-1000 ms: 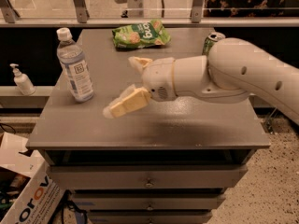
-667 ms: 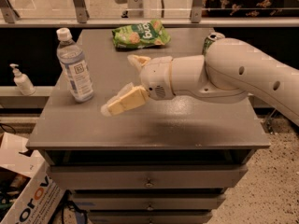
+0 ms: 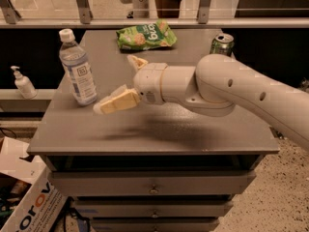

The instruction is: Knock blue plastic bottle over

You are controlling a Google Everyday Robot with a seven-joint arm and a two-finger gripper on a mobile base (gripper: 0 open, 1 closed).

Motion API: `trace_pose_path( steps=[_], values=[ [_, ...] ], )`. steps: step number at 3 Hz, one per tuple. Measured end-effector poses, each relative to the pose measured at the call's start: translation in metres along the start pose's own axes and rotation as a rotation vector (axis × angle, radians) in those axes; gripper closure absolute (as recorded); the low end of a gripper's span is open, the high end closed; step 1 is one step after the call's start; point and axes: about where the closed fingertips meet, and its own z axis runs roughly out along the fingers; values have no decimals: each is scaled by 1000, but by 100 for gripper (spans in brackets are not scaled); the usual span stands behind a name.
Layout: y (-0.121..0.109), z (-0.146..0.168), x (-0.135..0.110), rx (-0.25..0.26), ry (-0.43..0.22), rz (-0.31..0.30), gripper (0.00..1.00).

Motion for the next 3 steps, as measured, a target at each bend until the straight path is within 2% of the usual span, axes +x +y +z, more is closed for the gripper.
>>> trace_pose_path(
  steps=[1,2,3],
  values=[
    [-4,3,-1,20,-2,-6,0],
    [-1,10,-3,19,-21,-4,0],
    [2,33,-11,-2,-58,11,0]
  ],
)
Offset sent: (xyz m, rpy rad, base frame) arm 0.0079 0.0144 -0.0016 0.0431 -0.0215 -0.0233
